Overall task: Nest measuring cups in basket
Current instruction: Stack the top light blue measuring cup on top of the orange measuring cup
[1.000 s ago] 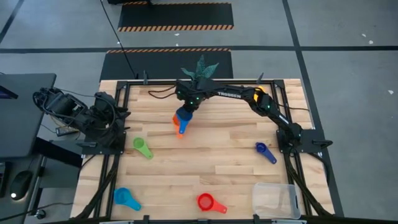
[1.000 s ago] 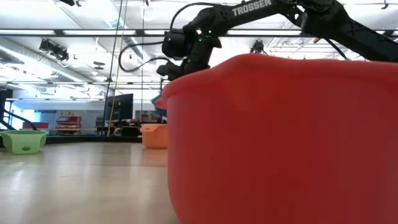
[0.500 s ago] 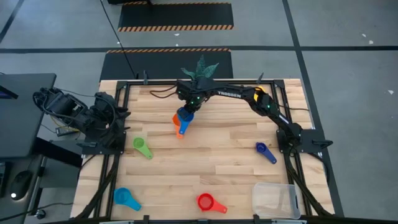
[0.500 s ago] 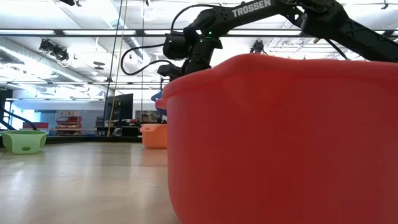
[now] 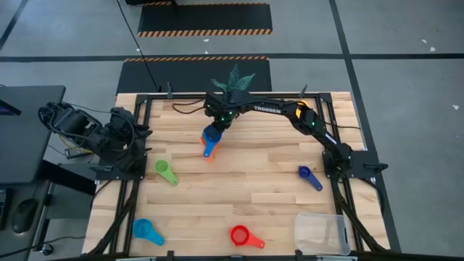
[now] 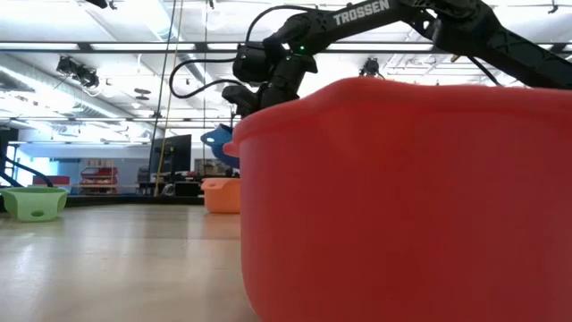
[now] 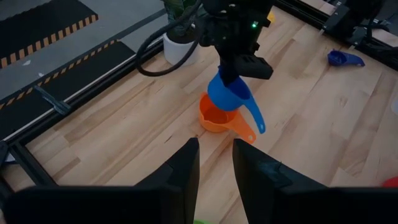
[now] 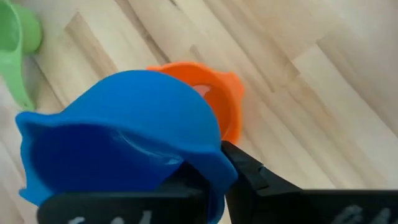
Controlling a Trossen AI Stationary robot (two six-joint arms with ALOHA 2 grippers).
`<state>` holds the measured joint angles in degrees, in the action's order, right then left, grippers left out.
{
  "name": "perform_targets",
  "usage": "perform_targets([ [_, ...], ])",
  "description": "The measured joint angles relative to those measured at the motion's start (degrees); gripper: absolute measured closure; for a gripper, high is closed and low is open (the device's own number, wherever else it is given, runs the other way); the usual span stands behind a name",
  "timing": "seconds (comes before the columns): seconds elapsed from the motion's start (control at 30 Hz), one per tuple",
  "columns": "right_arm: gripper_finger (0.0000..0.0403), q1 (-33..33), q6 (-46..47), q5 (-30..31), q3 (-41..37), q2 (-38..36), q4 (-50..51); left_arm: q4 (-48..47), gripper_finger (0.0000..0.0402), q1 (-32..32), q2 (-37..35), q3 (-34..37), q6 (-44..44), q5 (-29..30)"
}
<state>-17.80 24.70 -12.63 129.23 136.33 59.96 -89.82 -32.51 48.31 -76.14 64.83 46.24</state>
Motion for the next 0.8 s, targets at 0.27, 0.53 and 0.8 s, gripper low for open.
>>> perform_targets([
  [0.27,0.0332,0.00,-1.02,1.07,0.00,0.00,-0.34,-0.02,0.0299,0.01,0.00,0.00,-0.03,0.00],
  [0.53,0.0305,0.00,-1.28,1.08,0.00,0.00,-1.20,0.00,0.0299,0.01,0.00,0.00,-0.10,-0.02],
  [0.8,0.0302,0.00,-0.47,-0.95,0.00,0.00,-1.22,0.00,0.0299,0.00,0.00,0.00,-0.10,-0.02],
])
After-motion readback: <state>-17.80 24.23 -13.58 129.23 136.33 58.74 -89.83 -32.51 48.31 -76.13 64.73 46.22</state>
